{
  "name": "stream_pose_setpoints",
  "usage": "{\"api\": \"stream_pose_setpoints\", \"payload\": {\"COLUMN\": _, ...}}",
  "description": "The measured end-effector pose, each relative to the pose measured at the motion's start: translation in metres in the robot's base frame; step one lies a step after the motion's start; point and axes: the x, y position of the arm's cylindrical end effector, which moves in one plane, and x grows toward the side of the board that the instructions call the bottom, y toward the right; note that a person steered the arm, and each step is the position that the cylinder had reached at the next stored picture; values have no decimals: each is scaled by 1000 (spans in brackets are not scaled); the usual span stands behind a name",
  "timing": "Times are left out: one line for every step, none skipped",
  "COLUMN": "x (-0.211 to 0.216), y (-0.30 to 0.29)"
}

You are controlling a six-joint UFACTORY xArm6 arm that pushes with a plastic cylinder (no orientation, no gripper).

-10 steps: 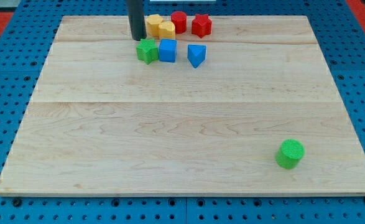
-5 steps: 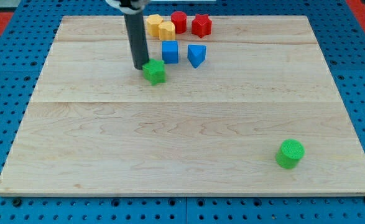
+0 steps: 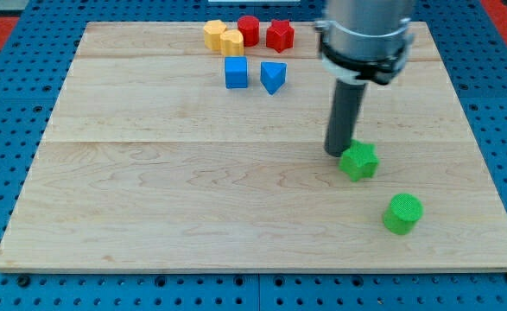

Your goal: Move the green star to the top of the green circle

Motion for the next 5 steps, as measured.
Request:
{"api": "stream_pose_setpoints", "payload": {"x": -13, "y": 1}}
{"api": "stream_pose_setpoints", "payload": {"x": 2, "y": 7}}
{"api": "stream_pose_setpoints", "payload": {"x": 19, "y": 15}}
{"api": "stream_pose_setpoints", "payload": {"x": 19, "y": 14}}
{"api": "stream_pose_setpoints", "payload": {"x": 19, "y": 14}}
